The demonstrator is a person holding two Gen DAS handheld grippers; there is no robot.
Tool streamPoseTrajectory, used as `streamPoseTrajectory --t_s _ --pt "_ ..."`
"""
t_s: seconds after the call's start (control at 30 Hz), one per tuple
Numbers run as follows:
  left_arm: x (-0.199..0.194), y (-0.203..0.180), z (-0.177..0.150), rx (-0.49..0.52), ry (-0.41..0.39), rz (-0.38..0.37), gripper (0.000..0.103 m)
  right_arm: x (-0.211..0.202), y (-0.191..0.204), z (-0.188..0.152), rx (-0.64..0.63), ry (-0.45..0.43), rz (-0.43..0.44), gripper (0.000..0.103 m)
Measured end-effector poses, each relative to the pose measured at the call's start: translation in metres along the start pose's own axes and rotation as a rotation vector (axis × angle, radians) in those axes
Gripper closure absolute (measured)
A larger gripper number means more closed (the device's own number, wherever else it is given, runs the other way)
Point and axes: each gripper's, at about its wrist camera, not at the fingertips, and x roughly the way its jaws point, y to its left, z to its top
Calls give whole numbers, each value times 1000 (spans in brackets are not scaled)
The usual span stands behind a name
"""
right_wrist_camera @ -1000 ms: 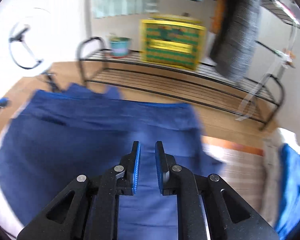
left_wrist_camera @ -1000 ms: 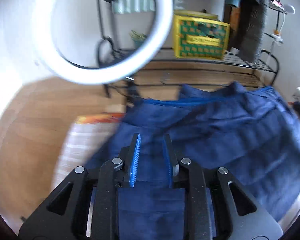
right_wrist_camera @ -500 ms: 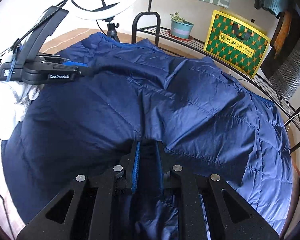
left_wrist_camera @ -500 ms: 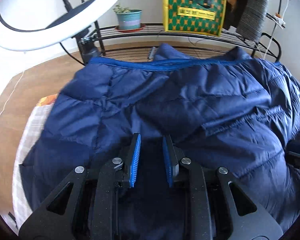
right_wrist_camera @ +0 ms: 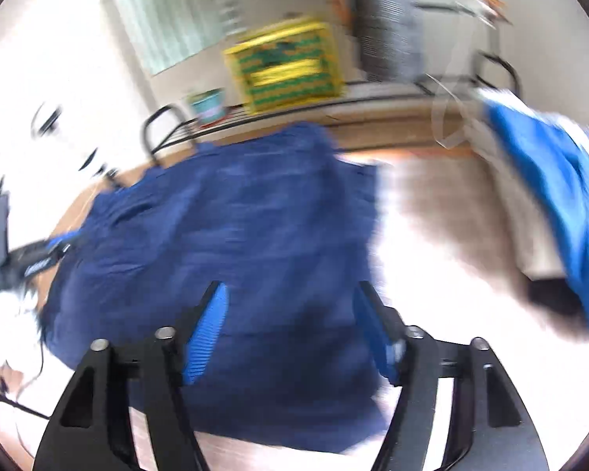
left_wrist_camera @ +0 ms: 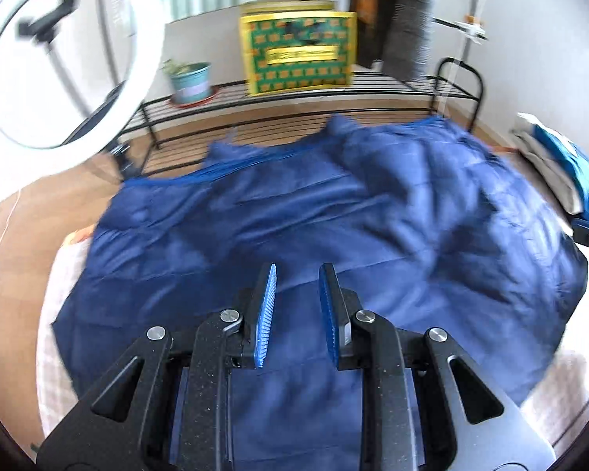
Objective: Fold large clothes
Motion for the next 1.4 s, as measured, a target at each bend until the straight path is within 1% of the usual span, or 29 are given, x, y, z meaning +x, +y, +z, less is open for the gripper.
streamPoseTrajectory --t_s 0.03,0.1,0.17,0.2,0.27,0.33,0.37,0.43,0.5,0.53,0.57,0.63,0.67,0.73,0.77,0.8,0.87,0.9,0.97,1.03,1.1,1.17,1.27,1.33,1.4 --pt "1 -9 4 8 -4 -9 81 1 -15 -2 50 8 15 31" --pt "9 -22 17 -1 -8 -28 81 8 -41 -4 143 34 80 31" --pt "17 -29 32 -33 -14 -48 81 21 -59 -4 207 51 152 31" --pt "27 -31 43 -48 -14 -52 81 32 -66 -2 229 64 203 31" --pt "45 -27 57 -96 -2 -63 81 49 -73 2 236 98 263 30" --pt "66 -19 71 -144 -2 -45 81 59 -76 9 234 89 307 30" --pt "77 -15 77 -176 -6 -55 81 63 -78 14 244 95 323 30" --pt "97 -7 82 -215 8 -53 81 69 -79 18 249 92 336 30" --pt "119 -7 85 -231 26 -23 81 75 -75 21 238 94 344 30" --pt "131 -11 86 -215 42 3 81 76 -71 21 226 101 340 35" --pt "138 -14 86 -203 55 17 81 77 -68 22 207 113 337 51" --pt "151 -22 82 -168 70 44 81 86 -62 19 179 179 365 79" --pt "153 -25 82 -153 70 57 81 86 -60 18 176 186 365 83" --pt "152 -26 85 -141 77 71 81 84 -56 20 161 180 372 91" --pt "148 -26 85 -135 82 86 81 81 -56 20 159 175 364 94" --pt "138 -27 85 -121 77 93 81 79 -56 21 163 171 364 94" --pt "104 -33 77 -84 34 77 81 73 -55 23 181 157 375 96" --pt "92 -36 72 -74 26 73 81 70 -56 24 188 150 373 96" --pt "66 -44 56 -43 25 34 81 63 -54 26 193 135 379 97" --pt "49 -54 36 4 43 25 81 60 -50 27 201 128 370 97" --pt "46 -62 18 45 74 21 81 60 -48 26 204 130 346 97" --pt "51 -67 7 63 91 47 81 61 -48 26 229 135 335 97" --pt "68 -59 -3 -38 115 7 81 57 -46 28 256 129 325 97" --pt "70 -61 -5 -23 88 14 80 54 -39 34 250 123 313 97" --pt "67 -64 -5 -5 87 21 80 48 -33 39 247 116 302 97"
